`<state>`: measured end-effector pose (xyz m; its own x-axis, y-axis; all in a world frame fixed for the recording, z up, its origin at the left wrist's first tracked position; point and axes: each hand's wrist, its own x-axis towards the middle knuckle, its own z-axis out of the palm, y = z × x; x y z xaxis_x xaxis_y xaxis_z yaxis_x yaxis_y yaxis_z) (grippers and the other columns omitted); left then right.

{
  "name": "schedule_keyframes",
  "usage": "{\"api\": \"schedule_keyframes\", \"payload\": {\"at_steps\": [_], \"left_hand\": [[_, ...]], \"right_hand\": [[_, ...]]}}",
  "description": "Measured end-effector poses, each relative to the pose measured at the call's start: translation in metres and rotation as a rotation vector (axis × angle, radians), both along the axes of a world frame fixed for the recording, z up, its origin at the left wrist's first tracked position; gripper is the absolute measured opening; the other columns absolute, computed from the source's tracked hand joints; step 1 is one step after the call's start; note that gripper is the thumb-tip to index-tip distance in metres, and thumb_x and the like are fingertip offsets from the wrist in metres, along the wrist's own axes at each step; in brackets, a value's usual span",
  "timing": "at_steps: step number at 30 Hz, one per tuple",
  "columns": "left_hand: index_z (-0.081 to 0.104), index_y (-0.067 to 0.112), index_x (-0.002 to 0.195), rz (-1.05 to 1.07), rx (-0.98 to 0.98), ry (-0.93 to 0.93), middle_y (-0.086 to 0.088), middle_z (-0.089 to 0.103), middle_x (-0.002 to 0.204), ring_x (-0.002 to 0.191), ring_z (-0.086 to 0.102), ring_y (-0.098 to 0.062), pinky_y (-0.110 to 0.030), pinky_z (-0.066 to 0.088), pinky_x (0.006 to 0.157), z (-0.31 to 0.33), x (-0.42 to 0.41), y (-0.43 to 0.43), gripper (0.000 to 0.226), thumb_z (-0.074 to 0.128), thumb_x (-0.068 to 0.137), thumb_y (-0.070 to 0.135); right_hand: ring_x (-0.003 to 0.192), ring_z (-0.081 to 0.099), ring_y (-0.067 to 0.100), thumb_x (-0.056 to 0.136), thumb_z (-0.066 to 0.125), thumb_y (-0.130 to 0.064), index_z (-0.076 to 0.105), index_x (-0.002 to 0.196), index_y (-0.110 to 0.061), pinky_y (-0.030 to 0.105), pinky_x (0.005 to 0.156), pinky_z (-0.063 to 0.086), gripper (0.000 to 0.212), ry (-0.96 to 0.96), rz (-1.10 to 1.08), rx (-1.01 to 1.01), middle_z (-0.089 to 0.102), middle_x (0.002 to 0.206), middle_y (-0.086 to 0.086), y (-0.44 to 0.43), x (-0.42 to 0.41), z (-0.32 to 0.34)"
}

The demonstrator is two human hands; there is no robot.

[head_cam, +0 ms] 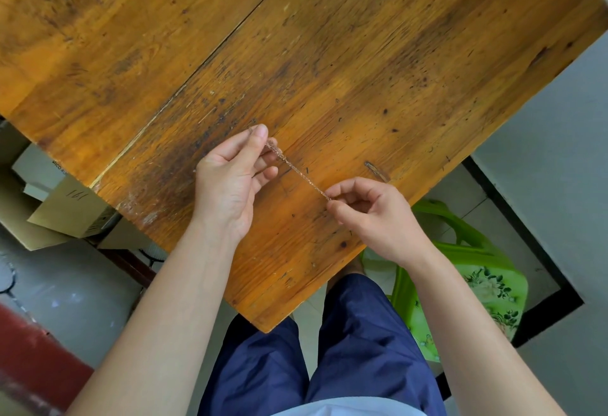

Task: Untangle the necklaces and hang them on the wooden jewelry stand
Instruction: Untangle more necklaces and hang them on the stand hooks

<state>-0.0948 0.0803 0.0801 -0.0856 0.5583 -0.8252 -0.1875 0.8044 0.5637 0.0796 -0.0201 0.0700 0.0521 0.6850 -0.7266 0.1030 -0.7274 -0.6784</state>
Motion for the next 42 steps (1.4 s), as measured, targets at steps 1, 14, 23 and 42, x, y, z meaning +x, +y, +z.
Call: {"api": "schedule_keyframes", "payload": {"at_steps": [1,14,23,42], "left_hand": [[0.075,0.015,0.103,0.004,0.008,0.004,-0.003,0.073,0.092,0.086,0.067,-0.016,-0.027,0.055,0.073,0.0,0.001,0.0,0.017,0.073,0.087,0.022],[0.077,0.018,0.102,-0.25,0.217,0.445,0.006,0.077,0.09,0.072,0.071,-0.008,-0.018,0.051,0.061,-0.014,-0.012,-0.004,0.016,0.075,0.086,0.022],[0.076,0.022,0.101,-0.475,0.31,0.661,0.01,0.072,0.086,0.076,0.068,-0.012,-0.016,0.054,0.069,-0.02,-0.037,-0.02,0.015,0.075,0.086,0.02],[0.07,0.017,0.11,-0.421,0.364,0.566,0.007,0.072,0.092,0.084,0.069,-0.007,-0.021,0.056,0.079,-0.015,-0.039,-0.016,0.024,0.074,0.086,0.013]], "right_hand": [[0.064,0.062,0.007,0.091,0.071,-0.017,0.071,0.094,-0.024,0.016,0.054,0.049,0.008,-0.057,0.026,0.031,0.071,0.081,0.001,-0.001,-0.001,-0.001],[0.067,0.053,0.008,0.088,0.068,-0.034,0.07,0.093,-0.027,0.033,0.058,0.054,0.009,-0.594,0.472,0.36,0.05,0.081,-0.011,-0.008,-0.005,-0.014],[0.062,0.052,0.008,0.092,0.061,-0.044,0.073,0.099,-0.032,0.033,0.051,0.053,0.019,-0.563,0.574,0.44,0.048,0.077,-0.012,-0.009,-0.019,-0.015],[0.075,0.049,0.018,0.105,0.046,-0.025,0.058,0.1,-0.014,0.035,0.055,0.042,0.017,-0.64,0.472,0.473,0.049,0.096,0.003,0.047,-0.053,-0.025]]}}
